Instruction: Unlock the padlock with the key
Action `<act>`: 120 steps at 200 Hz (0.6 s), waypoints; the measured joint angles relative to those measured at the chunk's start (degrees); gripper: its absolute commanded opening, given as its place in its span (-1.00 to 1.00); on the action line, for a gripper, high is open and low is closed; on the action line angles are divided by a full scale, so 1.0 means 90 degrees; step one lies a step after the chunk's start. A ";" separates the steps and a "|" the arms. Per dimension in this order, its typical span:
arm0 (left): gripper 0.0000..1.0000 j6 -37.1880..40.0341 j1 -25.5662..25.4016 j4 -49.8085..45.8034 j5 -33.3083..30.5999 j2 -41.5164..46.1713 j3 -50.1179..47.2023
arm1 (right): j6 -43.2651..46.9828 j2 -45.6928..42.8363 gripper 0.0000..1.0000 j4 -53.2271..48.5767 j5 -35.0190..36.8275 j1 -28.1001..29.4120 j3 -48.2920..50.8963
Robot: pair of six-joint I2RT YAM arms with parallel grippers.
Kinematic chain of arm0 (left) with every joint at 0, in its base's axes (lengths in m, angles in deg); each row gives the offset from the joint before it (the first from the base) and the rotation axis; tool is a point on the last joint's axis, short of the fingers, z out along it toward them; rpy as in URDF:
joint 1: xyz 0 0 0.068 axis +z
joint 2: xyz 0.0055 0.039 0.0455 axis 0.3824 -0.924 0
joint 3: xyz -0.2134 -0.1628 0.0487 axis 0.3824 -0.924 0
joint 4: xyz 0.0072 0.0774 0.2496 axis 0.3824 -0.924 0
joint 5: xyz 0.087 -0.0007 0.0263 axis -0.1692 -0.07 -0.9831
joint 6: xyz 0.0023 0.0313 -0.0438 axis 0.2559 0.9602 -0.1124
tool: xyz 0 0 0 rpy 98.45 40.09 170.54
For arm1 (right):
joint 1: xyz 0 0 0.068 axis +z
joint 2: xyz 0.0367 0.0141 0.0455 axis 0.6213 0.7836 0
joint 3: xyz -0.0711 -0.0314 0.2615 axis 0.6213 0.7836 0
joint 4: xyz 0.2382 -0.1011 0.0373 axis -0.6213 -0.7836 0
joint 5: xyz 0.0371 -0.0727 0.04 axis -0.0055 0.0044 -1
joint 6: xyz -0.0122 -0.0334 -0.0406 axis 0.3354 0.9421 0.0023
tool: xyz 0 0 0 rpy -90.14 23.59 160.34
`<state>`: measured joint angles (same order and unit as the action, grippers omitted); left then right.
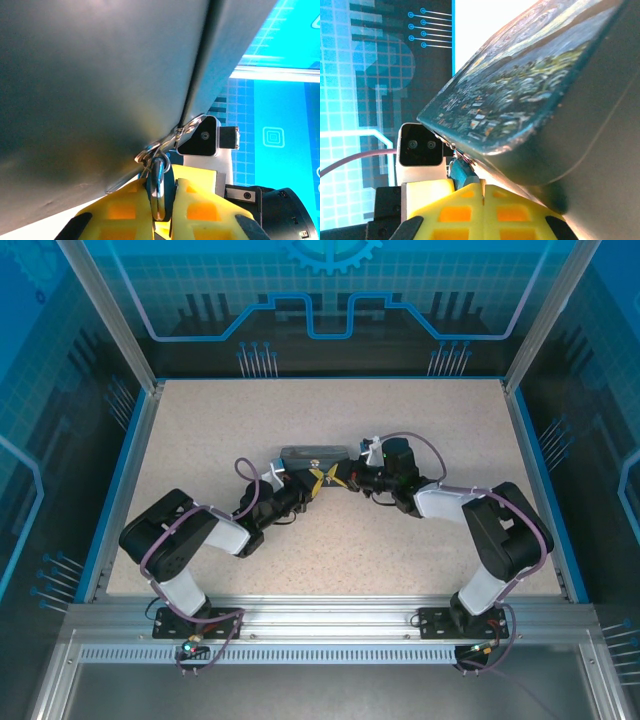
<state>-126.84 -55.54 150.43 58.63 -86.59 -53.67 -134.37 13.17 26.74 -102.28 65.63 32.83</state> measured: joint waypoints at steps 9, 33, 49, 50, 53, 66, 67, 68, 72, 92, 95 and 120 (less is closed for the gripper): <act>-1.00 -0.0002 0.0000 0.0000 0.0000 0.0000 0.0000 | 0.0061 0.0024 -1.00 0.0049 -0.0032 0.0000 0.0007; -1.00 0.0000 -0.0007 -0.0005 0.0005 -0.0002 0.0000 | 0.0073 0.0151 -1.00 0.0279 -0.0141 0.0012 0.0010; -1.00 0.0000 -0.0007 -0.0007 -0.0007 0.0000 0.0002 | 0.0070 0.0185 -1.00 0.0350 -0.0160 0.0015 0.0010; -1.00 0.0000 -0.0007 -0.0007 -0.0007 -0.0002 0.0000 | 0.0070 0.0185 -1.00 0.0352 -0.0160 0.0015 0.0010; -1.00 0.0000 -0.0007 -0.0007 -0.0007 -0.0002 0.0000 | 0.0073 0.0185 -1.00 0.0350 -0.0160 0.0015 0.0010; -1.00 0.0000 -0.0007 -0.0007 -0.0007 -0.0002 0.0000 | 0.0075 0.0185 -1.00 0.0338 -0.0138 0.0027 0.0005; -1.00 0.0000 -0.0007 -0.0010 -0.0007 -0.0002 0.0000 | 0.0075 0.0185 -1.00 0.0335 -0.0136 0.0027 0.0005; -1.00 0.0000 -0.0007 -0.0010 -0.0010 -0.0002 0.0000 | 0.0075 0.0185 -1.00 0.0333 -0.0134 0.0027 0.0005; -1.00 0.0000 -0.0007 -0.0010 -0.0012 -0.0002 0.0000 | 0.0075 0.0185 -1.00 0.0316 -0.0117 0.0039 -0.0005; -1.00 0.0000 -0.0007 -0.0012 -0.0061 -0.0002 0.0000 | 0.0022 0.0185 -1.00 0.0260 -0.0017 0.0083 -0.0058; -1.00 0.0000 -0.0007 -0.0012 -0.0073 -0.0002 0.0000 | 0.0019 0.0185 -1.00 0.0250 0.0000 0.0087 -0.0063; -1.00 0.0000 -0.0007 -0.0032 -0.0129 -0.0002 0.0000 | -0.0182 0.0185 -1.00 0.0221 0.0228 0.0175 -0.0078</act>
<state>-126.84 -55.61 150.14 57.47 -86.61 -53.67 -136.00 14.83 28.73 -100.23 67.21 32.13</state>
